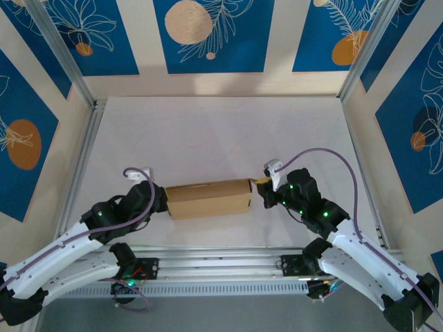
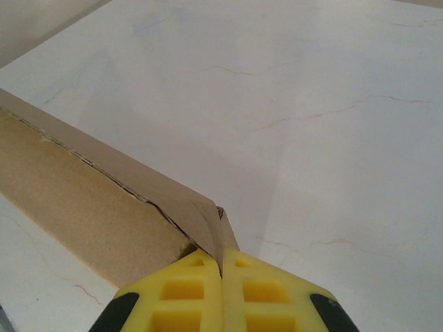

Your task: Fold the paper box

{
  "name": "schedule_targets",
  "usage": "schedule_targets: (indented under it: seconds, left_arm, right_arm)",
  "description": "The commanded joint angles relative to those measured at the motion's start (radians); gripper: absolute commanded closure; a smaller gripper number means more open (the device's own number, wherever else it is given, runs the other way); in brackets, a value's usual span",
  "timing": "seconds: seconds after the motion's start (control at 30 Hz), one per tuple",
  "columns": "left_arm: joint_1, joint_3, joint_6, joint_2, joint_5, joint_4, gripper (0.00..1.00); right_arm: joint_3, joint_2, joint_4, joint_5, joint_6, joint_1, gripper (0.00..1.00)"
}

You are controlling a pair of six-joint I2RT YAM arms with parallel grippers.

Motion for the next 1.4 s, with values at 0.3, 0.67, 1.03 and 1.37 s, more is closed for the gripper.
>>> schedule_targets:
  seconds: [0.3, 0.67, 1.03, 1.37]
  left_arm:
    - [0.020, -0.056, -0.018, 0.021, -0.105, -0.306, 1.00]
    - [0.020, -0.040, 0.008, 0.060, -0.099, -0.269, 1.00]
    - [0.020, -0.006, 0.065, 0.068, -0.097, -0.250, 1.00]
    - [0.019, 0.068, 0.149, 0.157, -0.053, -0.203, 1.00]
  right_arm:
    - [0.005, -0.015, -0.056, 0.049, 0.001, -0.059, 0.88]
    - [0.136, 0.014, -0.224, -0.105, -0.080, -0.053, 0.73]
    - [0.338, 0.102, -0.372, -0.124, -0.334, -0.068, 0.45]
    - [0.475, 0.244, -0.423, -0.170, -0.493, -0.097, 0.41]
